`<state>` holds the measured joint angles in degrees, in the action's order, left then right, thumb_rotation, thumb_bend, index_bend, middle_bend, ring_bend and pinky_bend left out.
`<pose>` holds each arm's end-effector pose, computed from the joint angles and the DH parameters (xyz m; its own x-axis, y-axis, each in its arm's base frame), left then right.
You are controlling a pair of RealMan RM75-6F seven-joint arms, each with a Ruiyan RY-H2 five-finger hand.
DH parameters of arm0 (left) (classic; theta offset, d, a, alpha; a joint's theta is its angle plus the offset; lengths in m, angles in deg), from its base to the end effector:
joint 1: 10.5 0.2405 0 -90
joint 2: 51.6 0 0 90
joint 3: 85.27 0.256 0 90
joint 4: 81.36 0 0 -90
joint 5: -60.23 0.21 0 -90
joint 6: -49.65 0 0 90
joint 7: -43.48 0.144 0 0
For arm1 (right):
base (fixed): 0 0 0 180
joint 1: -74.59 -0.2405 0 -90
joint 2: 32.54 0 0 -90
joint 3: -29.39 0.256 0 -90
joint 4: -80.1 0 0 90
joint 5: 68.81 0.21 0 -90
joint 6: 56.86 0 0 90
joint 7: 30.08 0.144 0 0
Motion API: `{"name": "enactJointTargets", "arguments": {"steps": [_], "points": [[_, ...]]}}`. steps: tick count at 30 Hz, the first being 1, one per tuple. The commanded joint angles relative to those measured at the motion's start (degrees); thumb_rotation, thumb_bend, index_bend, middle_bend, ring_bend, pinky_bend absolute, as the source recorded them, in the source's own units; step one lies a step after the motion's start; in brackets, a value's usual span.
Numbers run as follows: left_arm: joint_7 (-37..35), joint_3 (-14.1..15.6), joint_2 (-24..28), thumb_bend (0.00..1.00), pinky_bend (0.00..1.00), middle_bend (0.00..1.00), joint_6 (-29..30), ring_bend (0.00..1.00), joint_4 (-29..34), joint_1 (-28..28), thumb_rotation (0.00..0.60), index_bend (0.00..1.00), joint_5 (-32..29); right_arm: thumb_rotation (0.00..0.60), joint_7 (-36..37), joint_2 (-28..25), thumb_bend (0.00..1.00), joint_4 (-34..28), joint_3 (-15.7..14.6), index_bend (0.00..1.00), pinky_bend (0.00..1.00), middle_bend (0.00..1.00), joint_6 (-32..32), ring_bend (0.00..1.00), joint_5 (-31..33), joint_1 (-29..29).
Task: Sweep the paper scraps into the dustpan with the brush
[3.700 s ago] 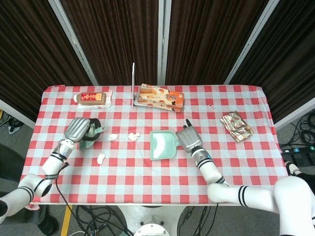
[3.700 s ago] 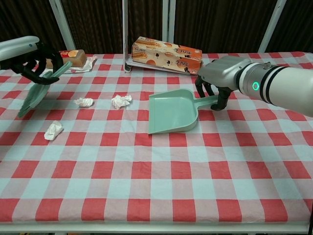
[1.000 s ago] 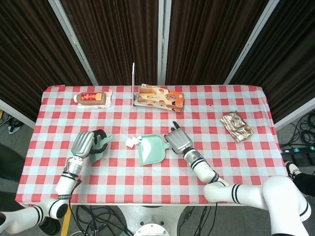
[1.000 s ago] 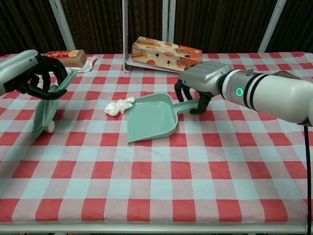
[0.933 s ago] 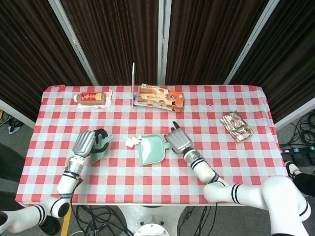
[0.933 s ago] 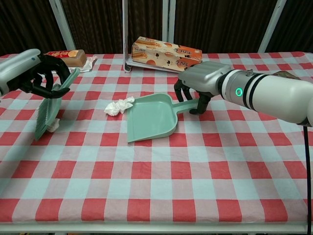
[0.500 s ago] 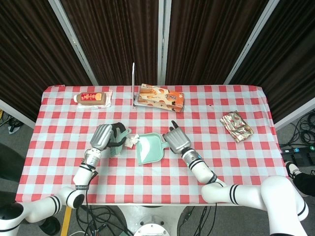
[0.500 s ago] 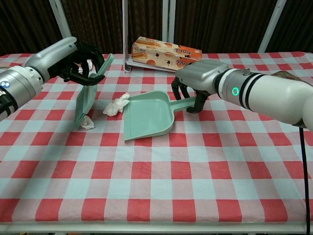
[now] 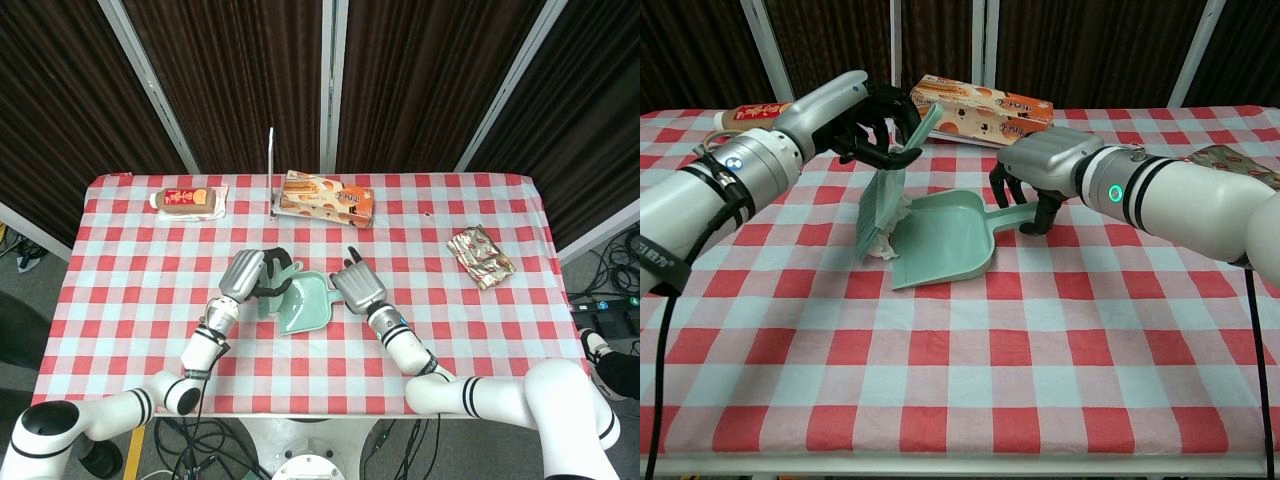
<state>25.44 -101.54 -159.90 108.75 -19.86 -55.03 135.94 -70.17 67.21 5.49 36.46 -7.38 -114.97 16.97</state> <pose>-0.1134 0.3651 -0.0732 -0.1220 0.2936 0.9481 0.9250 -0.3127 0.2159 -0.0981 -0.3636 -0.0859 0.7054 -0.2570 0.6606 -0.6832 -0.4948 0.5370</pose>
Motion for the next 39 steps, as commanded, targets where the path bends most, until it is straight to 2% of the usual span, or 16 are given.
{"name": "enactJointTargets", "arguments": {"steps": [1,17,28,33,39], "points": [[-0.8,-0.7,-1.1,0.45,0.85,0.55,-0.5,0.62,-0.7,-1.0,0.600,0.52,0.0,0.600,0.3,0.3,0.37,0.2,0.2,0.71,0.00,0.62,0.1,0.24,-0.1,0.1],[-5.5,-3.5,-1.8,0.45,0.85,0.55,-3.4,0.62,5.3,-2.8,0.600,0.52,-3.3,0.600,3.0,1.6,0.38,1.2,0.6,0.71,0.00,0.62,-0.5,0.24,-1.5,1.0],[-6.1,-3.6,4.0,0.45,0.85,0.55,0.6,0.62,9.4,0.4,0.600,0.52,-2.2,0.600,4.3,1.8,0.38,1.9,0.4,0.71,0.00,0.62,-0.5,0.24,-2.5,2.0],[-5.2,-1.8,5.0,0.45,0.85,0.55,1.5,0.62,7.1,1.9,0.600,0.52,-1.8,0.600,4.8,1.7,0.38,1.9,0.6,0.71,0.00,0.62,-0.7,0.24,-3.2,2.2],[-2.9,-0.3,0.4,0.45,0.85,0.55,1.2,0.62,0.2,0.9,0.600,0.52,-1.7,0.600,4.9,1.6,0.38,1.4,0.9,0.71,0.00,0.62,-0.5,0.24,-3.6,2.3]]}}
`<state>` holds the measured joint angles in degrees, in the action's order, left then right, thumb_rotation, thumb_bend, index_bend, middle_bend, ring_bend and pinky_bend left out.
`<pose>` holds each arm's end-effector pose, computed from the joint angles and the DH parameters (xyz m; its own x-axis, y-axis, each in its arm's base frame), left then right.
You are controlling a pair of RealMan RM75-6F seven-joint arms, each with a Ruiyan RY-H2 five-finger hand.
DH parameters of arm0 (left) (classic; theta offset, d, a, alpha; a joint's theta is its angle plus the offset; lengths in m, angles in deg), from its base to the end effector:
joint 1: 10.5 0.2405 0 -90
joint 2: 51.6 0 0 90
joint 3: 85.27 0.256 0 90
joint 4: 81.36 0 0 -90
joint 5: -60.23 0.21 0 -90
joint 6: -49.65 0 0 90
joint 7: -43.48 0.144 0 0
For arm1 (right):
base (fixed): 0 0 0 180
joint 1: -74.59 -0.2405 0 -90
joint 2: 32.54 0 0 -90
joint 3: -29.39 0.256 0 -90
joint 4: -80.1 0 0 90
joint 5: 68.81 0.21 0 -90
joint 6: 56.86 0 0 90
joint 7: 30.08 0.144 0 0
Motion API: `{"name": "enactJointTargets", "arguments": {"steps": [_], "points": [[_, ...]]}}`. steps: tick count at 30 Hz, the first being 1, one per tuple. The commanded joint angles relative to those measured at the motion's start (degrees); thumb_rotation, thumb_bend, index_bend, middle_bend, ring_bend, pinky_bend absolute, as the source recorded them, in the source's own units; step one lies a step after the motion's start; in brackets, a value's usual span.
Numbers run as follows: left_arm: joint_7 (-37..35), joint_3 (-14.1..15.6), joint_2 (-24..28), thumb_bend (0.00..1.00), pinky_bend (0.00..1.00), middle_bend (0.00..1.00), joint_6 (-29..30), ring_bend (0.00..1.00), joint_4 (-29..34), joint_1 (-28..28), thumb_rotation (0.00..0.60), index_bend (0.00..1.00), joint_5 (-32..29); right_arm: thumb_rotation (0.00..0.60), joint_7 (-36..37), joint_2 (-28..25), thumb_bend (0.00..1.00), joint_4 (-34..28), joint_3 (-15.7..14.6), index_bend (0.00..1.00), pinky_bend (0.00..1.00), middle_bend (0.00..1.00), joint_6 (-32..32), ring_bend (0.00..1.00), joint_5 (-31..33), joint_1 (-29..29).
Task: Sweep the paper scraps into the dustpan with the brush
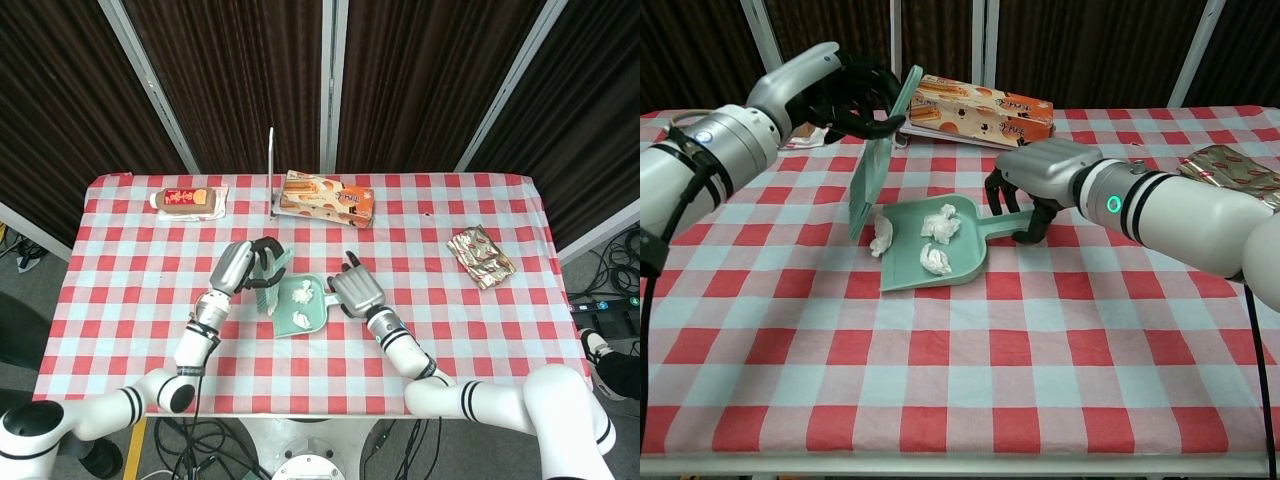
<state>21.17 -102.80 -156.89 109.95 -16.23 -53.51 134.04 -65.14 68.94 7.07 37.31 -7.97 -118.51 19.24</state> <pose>-0.1215 0.3691 -0.0529 -0.2431 0.2772 0.9295 0.9130 -0.2582 0.3158 -0.1024 -0.3579 -0.0933 0.6462 -0.2907 0.7056 -0.7359 -0.4825 0.4751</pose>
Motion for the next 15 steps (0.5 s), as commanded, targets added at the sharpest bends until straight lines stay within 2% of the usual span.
{"name": "enactJointTargets", "arguments": {"steps": [1,8,15], "points": [[1.7,1.1,-3.3,0.45,0.85,0.55,0.0,0.62,-4.2,-0.7,0.600,0.52,0.4,0.600,-0.2,-0.2,0.38,-0.3,0.0,0.71,0.00,0.62,0.2,0.24,0.0,0.1],[2.8,1.8,-6.3,0.45,0.85,0.55,0.5,0.62,-6.0,-1.6,0.600,0.52,1.4,0.600,-0.5,-0.6,0.38,-1.0,0.2,0.71,0.00,0.62,0.4,0.24,0.3,0.3],[0.9,-0.2,-7.0,0.45,0.85,0.55,0.0,0.62,-1.9,-2.2,0.600,0.52,0.3,0.600,-0.5,-0.5,0.38,-1.1,0.5,0.71,0.00,0.62,0.3,0.24,0.4,0.4]]}}
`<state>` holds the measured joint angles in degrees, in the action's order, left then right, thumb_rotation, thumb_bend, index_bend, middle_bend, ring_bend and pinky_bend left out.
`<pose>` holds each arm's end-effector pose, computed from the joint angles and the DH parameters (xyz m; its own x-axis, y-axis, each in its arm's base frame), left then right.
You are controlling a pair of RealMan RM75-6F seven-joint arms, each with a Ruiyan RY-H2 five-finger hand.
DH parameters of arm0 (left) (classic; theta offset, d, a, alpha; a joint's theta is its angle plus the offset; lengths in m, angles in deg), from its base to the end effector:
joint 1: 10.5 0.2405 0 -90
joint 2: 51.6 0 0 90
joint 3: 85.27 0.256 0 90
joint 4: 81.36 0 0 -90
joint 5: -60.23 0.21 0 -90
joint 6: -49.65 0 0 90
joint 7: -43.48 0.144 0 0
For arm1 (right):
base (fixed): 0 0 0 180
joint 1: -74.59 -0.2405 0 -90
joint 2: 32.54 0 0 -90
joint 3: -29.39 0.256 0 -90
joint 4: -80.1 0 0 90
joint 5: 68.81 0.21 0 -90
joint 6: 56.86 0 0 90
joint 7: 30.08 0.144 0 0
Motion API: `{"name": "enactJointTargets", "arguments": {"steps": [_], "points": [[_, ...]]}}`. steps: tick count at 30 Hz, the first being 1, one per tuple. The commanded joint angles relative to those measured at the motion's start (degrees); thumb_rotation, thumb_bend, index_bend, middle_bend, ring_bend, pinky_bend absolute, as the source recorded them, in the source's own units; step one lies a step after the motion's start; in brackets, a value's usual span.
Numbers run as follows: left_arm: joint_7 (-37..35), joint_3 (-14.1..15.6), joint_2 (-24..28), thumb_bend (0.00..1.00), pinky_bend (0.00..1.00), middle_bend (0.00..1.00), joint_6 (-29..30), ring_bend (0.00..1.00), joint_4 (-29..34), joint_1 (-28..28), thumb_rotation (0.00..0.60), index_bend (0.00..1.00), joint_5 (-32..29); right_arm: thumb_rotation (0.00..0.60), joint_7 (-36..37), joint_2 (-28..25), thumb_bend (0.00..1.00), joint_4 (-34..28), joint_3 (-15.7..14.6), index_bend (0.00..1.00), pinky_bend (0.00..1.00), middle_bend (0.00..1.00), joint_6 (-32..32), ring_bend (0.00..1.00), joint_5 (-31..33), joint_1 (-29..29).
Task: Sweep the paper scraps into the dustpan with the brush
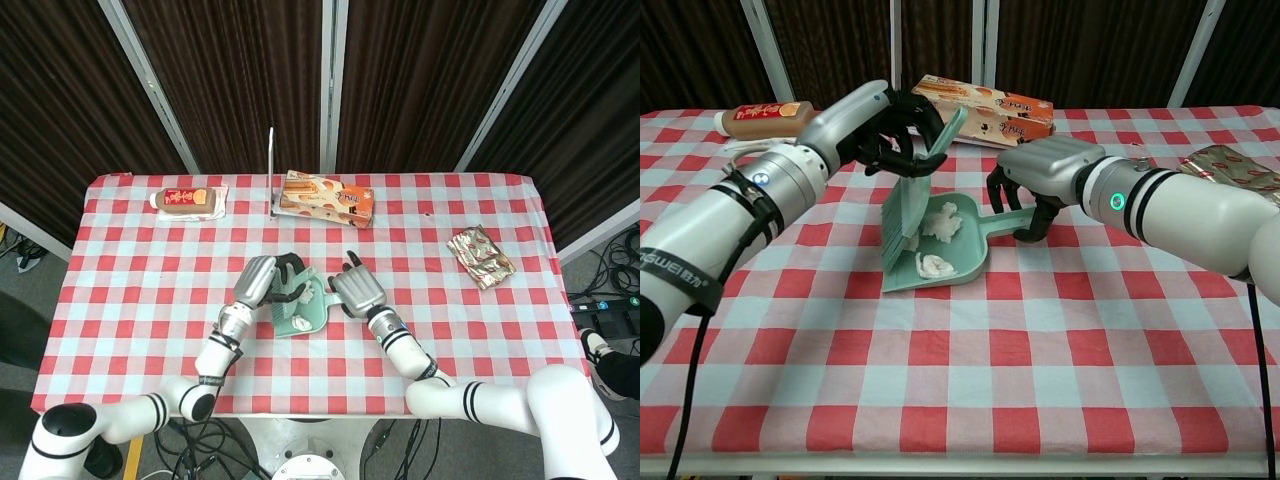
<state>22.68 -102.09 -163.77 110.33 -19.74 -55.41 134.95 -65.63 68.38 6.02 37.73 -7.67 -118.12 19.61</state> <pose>-0.0956 0.3534 -0.0898 -0.2362 0.3228 0.9165 0.9001 -0.2827 0.3315 -0.1023 -0.3575 -0.0902 0.6395 -0.2929 0.7108 -0.7425 -0.4749 0.4724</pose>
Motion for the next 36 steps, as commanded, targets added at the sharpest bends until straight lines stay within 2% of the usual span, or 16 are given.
{"name": "enactJointTargets", "arguments": {"steps": [1,12,19,23,25,27,31,36], "points": [[-0.6,-1.2,-0.2,0.45,0.85,0.55,-0.6,0.62,2.1,-0.5,0.600,0.52,-0.9,0.600,0.1,0.0,0.38,-0.1,0.1,0.71,0.00,0.62,0.0,0.24,0.0,0.0],[-0.6,-3.2,-0.5,0.45,0.85,0.55,-3.0,0.62,4.5,-1.4,0.600,0.52,-3.4,0.600,0.4,1.0,0.38,0.6,0.1,0.71,0.00,0.62,0.0,0.24,-0.2,0.3],[-0.3,-3.7,0.7,0.45,0.85,0.55,-1.7,0.62,5.2,-1.3,0.600,0.52,-2.6,0.600,0.7,0.5,0.38,0.6,0.0,0.68,0.00,0.60,0.3,0.24,-0.6,0.7],[0.1,-3.3,2.2,0.45,0.85,0.55,-0.1,0.62,5.9,-0.8,0.600,0.52,-1.1,0.600,0.4,0.1,0.37,0.3,-0.2,0.60,0.00,0.54,0.2,0.23,-0.1,1.1],[0.3,-3.0,3.5,0.45,0.85,0.55,1.1,0.62,6.3,-0.4,0.600,0.52,0.0,0.600,0.1,-0.2,0.35,0.0,-0.4,0.52,0.00,0.50,0.4,0.20,0.0,1.3],[0.6,-2.6,5.0,0.45,0.85,0.55,2.4,0.62,6.6,0.2,0.600,0.52,1.2,0.600,-0.3,-0.6,0.29,-0.6,-0.6,0.43,0.00,0.45,0.6,0.16,0.3,1.5],[2.0,-1.8,8.9,0.45,0.85,0.55,3.2,0.62,6.8,1.2,0.600,0.52,2.4,0.600,-1.1,-1.3,0.10,-1.9,-0.7,0.27,0.00,0.35,1.2,0.10,1.1,1.8],[7.9,1.4,15.3,0.45,0.85,0.55,2.0,0.62,6.5,2.9,0.600,0.52,3.6,0.600,-2.3,-2.7,0.03,-3.9,-0.9,0.20,0.00,0.31,2.4,0.08,1.7,2.3]]}}
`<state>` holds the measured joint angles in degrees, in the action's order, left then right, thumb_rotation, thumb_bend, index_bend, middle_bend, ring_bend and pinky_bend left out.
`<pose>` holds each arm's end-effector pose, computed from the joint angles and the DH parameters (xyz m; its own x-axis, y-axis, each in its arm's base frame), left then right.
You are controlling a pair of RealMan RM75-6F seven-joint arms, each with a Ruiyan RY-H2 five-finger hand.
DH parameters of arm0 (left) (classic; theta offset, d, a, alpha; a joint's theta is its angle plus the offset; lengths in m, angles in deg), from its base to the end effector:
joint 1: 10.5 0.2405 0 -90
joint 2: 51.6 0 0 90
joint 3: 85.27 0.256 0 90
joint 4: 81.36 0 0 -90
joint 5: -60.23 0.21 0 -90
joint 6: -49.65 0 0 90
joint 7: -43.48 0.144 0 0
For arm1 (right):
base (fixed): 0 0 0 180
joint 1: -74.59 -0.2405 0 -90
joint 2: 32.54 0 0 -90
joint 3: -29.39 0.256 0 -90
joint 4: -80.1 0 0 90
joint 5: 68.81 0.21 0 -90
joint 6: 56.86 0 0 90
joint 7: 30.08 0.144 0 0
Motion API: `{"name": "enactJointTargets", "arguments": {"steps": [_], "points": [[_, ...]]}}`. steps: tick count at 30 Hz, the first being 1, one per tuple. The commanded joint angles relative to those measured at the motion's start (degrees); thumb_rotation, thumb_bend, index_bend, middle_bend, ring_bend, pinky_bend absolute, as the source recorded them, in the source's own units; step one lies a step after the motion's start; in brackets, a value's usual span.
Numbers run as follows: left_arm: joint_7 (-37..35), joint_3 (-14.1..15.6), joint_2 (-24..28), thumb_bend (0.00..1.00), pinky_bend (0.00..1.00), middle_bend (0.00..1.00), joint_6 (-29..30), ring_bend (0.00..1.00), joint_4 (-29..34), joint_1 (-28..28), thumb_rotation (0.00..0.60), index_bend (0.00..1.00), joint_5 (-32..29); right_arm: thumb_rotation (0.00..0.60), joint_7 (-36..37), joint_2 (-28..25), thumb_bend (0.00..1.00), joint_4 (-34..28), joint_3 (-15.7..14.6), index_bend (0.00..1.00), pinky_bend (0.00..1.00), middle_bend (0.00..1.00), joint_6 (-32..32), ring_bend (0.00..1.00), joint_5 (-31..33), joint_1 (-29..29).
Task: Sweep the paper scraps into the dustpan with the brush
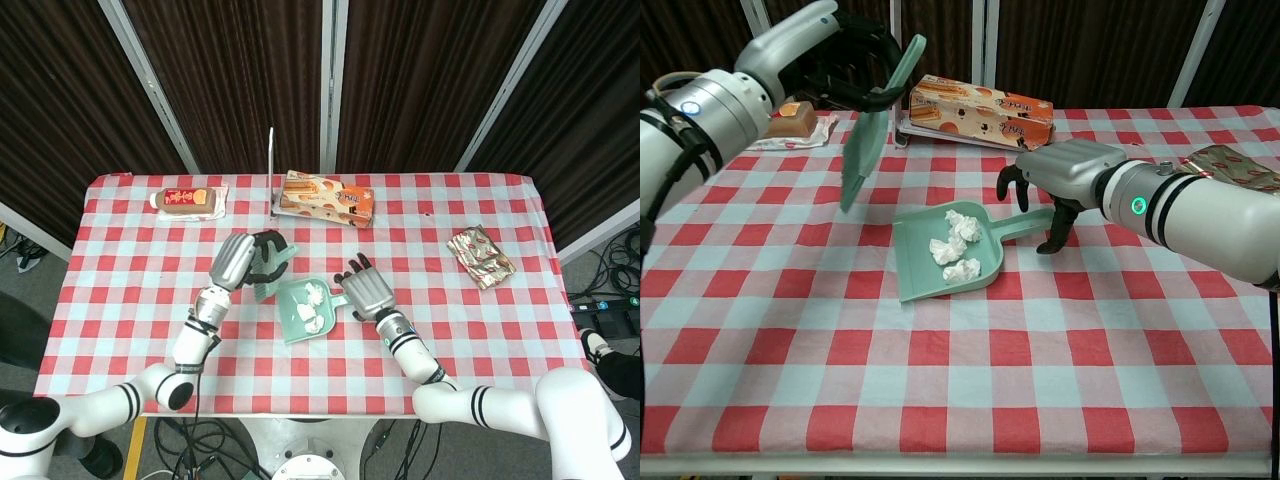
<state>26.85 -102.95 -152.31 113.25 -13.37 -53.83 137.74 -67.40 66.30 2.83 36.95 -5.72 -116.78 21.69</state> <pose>-0.1156 0.3757 -0.0214 -0.1146 0.1815 0.9767 0.9080 -0.3796 0.1771 -0.1164 -0.3511 -0.0802 0.6396 -0.3043 0.7059 -0.7513 -0.4417 0.4903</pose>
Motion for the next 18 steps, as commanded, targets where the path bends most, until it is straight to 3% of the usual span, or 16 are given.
{"name": "enactJointTargets", "arguments": {"steps": [1,5,11,15,18], "points": [[4.8,2.9,5.0,0.45,0.85,0.55,-1.3,0.62,0.5,1.7,0.600,0.52,0.8,0.600,-0.8,-0.9,0.02,-1.1,-0.1,0.18,0.00,0.30,0.6,0.07,0.6,0.2],[11.2,6.2,9.4,0.46,0.85,0.55,-3.1,0.62,2.4,3.2,0.600,0.52,0.8,0.600,-1.4,-2.7,0.02,-3.3,-0.3,0.17,0.00,0.29,2.0,0.06,0.4,0.8],[17.8,9.7,12.5,0.46,0.85,0.53,-6.3,0.62,6.3,4.7,0.600,0.50,-1.1,0.600,-0.7,-10.7,0.02,-11.3,-0.6,0.15,0.00,0.28,8.1,0.05,-3.5,4.1],[21.4,10.8,13.9,0.40,0.84,0.43,-11.2,0.57,10.0,3.3,0.600,0.37,-2.9,0.600,2.6,-17.5,0.02,-16.4,-1.4,0.15,0.00,0.28,11.3,0.05,-7.1,7.4],[25.2,10.6,14.6,0.29,0.79,0.34,-11.8,0.48,11.9,2.8,0.600,0.25,-4.6,0.600,5.5,-22.2,0.02,-18.6,-2.3,0.15,0.00,0.28,13.0,0.05,-9.7,10.2]]}}
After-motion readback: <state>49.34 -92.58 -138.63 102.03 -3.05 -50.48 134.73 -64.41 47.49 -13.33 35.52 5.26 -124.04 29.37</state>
